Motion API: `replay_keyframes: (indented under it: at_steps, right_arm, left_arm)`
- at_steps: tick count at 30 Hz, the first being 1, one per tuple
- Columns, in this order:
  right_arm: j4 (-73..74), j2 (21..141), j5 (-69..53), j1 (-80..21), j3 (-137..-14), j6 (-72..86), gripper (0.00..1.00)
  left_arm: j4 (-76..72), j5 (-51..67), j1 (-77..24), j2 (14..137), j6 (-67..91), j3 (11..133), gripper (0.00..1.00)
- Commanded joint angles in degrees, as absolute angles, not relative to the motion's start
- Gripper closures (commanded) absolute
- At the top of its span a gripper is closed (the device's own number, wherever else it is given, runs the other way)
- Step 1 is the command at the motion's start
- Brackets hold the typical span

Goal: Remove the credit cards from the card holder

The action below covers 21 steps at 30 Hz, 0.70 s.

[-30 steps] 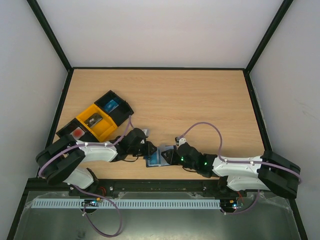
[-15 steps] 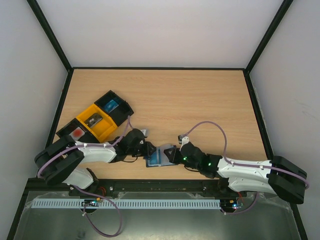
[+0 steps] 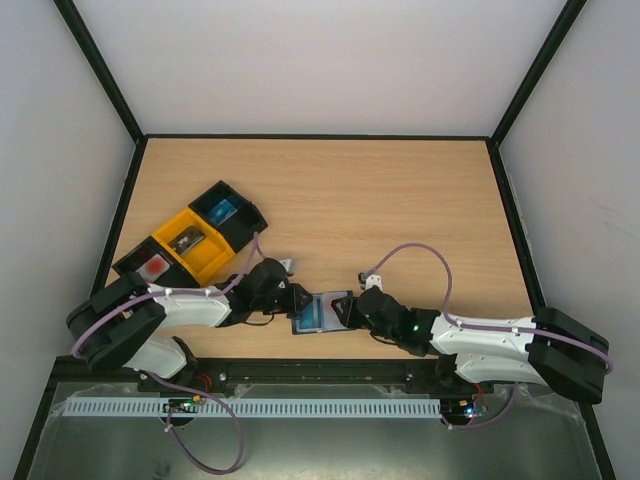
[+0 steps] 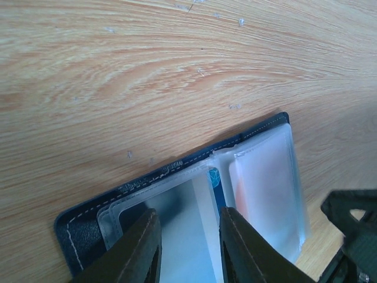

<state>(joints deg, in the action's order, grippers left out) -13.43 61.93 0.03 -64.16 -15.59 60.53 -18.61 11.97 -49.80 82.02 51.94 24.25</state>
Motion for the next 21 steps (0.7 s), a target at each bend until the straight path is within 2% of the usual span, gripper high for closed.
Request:
replay_keyframes:
  at_steps: [1, 6, 14, 21]
  right_arm:
    - [-7.58, 62.02, 6.84, -63.55, -16.71, 59.6, 0.69]
    - [-9.79, 63.5, 5.75, -62.47, -15.71, 59.33, 0.67]
    - [-15.6, 70.21, 1.33, -62.4, -15.44, 59.77, 0.68]
    - [-17.38, 71.11, -0.61, -62.4, -15.47, 59.43, 0.71]
  left_arm:
    - [-16.68, 12.49, -49.63, 78.75, 52.66, 23.07, 0.68]
    - [-14.06, 10.56, -49.65, 75.7, 52.69, 22.94, 0.66]
    - [-15.66, 10.1, -49.59, 78.71, 52.65, 21.05, 0.67]
    - [-19.13, 11.19, -49.63, 81.61, 52.76, 19.61, 0.68]
